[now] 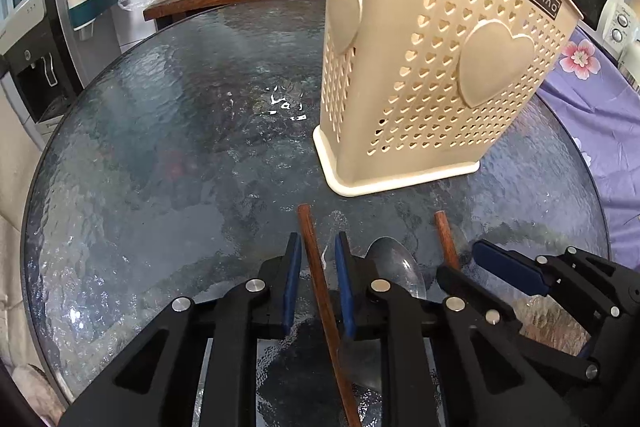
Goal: Organize utensils
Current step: 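Close the left gripper on a wooden chopstick while the right grasps another, then lift both wooden chopsticks and carry them toward the holder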
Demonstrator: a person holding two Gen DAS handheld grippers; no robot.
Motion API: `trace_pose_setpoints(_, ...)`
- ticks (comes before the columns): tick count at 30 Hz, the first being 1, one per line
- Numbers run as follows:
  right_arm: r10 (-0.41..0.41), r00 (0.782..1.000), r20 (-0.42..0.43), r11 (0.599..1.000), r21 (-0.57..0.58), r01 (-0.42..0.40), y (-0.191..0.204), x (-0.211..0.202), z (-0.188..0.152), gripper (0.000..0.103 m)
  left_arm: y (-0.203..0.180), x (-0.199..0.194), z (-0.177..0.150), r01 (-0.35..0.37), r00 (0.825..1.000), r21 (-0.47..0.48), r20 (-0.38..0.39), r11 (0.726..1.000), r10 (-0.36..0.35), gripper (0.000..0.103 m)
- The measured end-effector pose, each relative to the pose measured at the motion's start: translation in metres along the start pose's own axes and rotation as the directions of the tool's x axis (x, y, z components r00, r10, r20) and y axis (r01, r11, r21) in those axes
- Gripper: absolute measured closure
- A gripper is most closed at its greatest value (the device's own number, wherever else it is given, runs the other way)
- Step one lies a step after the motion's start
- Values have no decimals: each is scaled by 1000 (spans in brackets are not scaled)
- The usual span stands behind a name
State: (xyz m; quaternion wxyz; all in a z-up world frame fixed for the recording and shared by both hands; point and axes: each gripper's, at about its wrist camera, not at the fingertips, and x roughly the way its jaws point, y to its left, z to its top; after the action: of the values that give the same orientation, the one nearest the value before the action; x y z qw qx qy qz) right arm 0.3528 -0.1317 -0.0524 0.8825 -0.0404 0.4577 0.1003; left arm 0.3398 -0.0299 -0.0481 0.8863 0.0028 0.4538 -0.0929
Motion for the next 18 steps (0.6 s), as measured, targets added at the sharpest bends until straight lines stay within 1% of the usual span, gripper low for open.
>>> trace_pose_setpoints(2,-5,1000,1,1000,2,5,4,2,4,79,-3,1,-1,1,1000,3,-1,1000,-1,88)
trace_pose_setpoints(4,-12,1000,6,1000,-4,12,7,3,4,80,-4,1,-1,2,1000,2,-2,1000,-2,92)
trace_pose_setpoints(7,-7,1000,12,1000,-7,7,9,3,4,83,0,0,-2,9,1000,-1,1,1000,-9,95)
trace_pose_setpoints(10,-6,1000,14,1000,-15,6,8,3,1,86,4,-2,-4,18,1000,-1,3,1000,-18,95)
trace_pose_setpoints(13,-11,1000,19,1000,-23,11,7,3,0,91,9,-3,-7,21,1000,-7,6,1000,-21,95)
trace_pose_setpoints(18,-3,1000,24,1000,-25,4,3,3,-3,93,8,-4,-8,18,1000,0,8,1000,-18,96)
